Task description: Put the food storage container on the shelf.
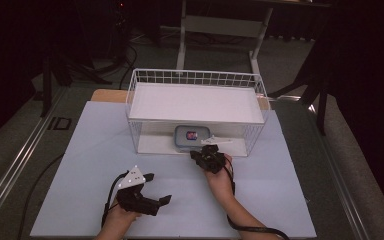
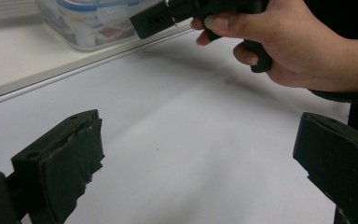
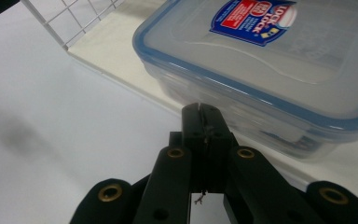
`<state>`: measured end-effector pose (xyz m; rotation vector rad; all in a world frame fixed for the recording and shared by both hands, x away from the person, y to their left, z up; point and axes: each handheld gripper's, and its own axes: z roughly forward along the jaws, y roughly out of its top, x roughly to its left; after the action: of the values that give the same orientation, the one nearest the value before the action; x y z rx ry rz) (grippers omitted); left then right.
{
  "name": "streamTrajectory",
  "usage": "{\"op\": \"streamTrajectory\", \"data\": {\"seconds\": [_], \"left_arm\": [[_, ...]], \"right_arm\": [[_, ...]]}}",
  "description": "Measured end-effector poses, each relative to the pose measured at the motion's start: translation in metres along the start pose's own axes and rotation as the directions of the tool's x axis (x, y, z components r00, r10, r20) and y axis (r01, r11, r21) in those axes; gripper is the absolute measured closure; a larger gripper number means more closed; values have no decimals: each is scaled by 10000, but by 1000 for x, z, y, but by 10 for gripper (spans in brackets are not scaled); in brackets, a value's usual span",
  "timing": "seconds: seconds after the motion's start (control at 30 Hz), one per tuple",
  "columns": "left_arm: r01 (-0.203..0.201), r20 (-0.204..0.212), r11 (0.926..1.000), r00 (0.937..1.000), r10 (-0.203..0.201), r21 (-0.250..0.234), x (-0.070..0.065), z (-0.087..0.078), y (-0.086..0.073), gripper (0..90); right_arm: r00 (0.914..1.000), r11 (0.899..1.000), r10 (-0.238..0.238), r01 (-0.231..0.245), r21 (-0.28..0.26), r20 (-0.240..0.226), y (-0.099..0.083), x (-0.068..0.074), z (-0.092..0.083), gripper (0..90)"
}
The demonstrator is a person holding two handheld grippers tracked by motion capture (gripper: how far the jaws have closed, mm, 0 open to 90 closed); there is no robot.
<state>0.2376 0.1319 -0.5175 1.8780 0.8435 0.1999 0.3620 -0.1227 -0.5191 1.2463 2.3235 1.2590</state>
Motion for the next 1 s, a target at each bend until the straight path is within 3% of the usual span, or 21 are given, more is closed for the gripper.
{"op": "streamTrajectory", "data": {"seconds": [0.4,0.53,1.0], "left_arm": [[-78,-223,9996,9997,72,-266,3,-5,0,25],[2,-170,9995,9999,-8,-312,4,-6,0,25],[68,-124,9992,9999,-73,-382,3,-7,0,25]], "right_arm": [[9994,9994,336,-335,-122,94,10,-9,16,897],[9997,9996,207,-204,-189,160,14,-11,22,897],[9979,9984,447,-431,-356,473,26,-18,31,897]]}}
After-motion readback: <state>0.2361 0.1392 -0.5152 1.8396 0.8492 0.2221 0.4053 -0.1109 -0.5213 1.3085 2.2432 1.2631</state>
